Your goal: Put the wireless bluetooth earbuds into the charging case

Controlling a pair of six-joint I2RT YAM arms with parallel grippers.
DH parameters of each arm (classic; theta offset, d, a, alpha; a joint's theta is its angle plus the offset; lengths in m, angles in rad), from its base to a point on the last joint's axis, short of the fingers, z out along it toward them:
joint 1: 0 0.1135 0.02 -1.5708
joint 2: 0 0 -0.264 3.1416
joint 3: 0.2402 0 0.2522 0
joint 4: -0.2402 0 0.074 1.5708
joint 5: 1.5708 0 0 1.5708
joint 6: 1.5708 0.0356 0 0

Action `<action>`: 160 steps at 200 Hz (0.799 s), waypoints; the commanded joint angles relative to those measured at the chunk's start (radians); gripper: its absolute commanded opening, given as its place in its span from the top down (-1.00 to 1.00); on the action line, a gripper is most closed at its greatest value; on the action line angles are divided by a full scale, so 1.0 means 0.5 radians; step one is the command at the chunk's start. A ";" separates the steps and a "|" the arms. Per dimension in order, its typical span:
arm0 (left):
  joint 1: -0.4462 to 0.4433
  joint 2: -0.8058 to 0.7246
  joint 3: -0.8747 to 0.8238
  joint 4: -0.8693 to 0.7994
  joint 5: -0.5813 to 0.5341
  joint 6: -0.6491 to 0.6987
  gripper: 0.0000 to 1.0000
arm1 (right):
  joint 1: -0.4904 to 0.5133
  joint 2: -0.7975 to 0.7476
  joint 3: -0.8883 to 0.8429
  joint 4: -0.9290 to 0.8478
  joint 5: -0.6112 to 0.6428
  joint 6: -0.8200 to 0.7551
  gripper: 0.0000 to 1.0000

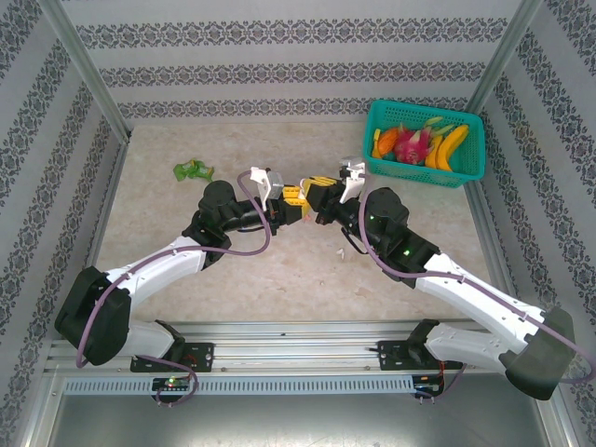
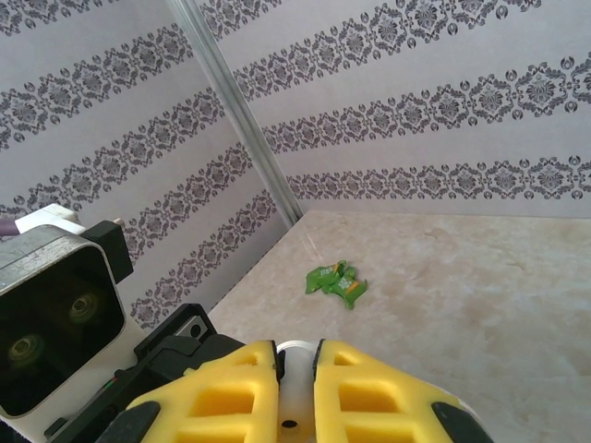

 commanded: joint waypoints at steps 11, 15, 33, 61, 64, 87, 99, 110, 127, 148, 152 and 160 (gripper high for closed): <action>-0.040 -0.001 0.041 0.146 -0.019 -0.030 1.00 | 0.038 0.022 -0.020 0.028 -0.037 -0.006 0.79; -0.041 0.001 0.041 0.147 -0.025 -0.031 1.00 | 0.047 0.023 -0.020 0.022 -0.032 -0.017 0.79; -0.041 -0.005 0.036 0.165 -0.070 -0.031 1.00 | 0.099 0.022 -0.032 -0.021 0.024 -0.078 0.80; -0.041 -0.013 0.029 0.201 -0.130 -0.042 1.00 | 0.176 -0.007 -0.080 -0.052 0.135 -0.178 0.80; -0.039 -0.016 0.028 0.204 -0.137 -0.043 1.00 | 0.185 -0.009 -0.083 -0.058 0.152 -0.187 0.80; -0.040 -0.021 0.024 0.228 -0.179 -0.051 1.00 | 0.218 -0.037 -0.133 -0.078 0.217 -0.218 0.80; -0.040 -0.021 0.020 0.239 -0.194 -0.056 1.00 | 0.221 -0.052 -0.156 -0.073 0.230 -0.214 0.79; -0.039 -0.022 0.023 0.242 -0.197 -0.057 1.00 | 0.220 -0.057 -0.164 -0.079 0.240 -0.211 0.77; -0.041 -0.009 0.024 0.241 -0.196 -0.064 1.00 | 0.219 -0.057 -0.158 -0.086 0.255 -0.207 0.65; -0.040 -0.002 0.016 0.245 -0.199 -0.070 1.00 | 0.221 -0.055 -0.117 -0.110 0.278 -0.188 0.45; -0.039 -0.002 0.012 0.243 -0.199 -0.070 1.00 | 0.222 -0.055 -0.108 -0.114 0.286 -0.180 0.40; -0.038 0.000 0.008 0.239 -0.202 -0.069 1.00 | 0.219 -0.054 -0.082 -0.133 0.317 -0.151 0.32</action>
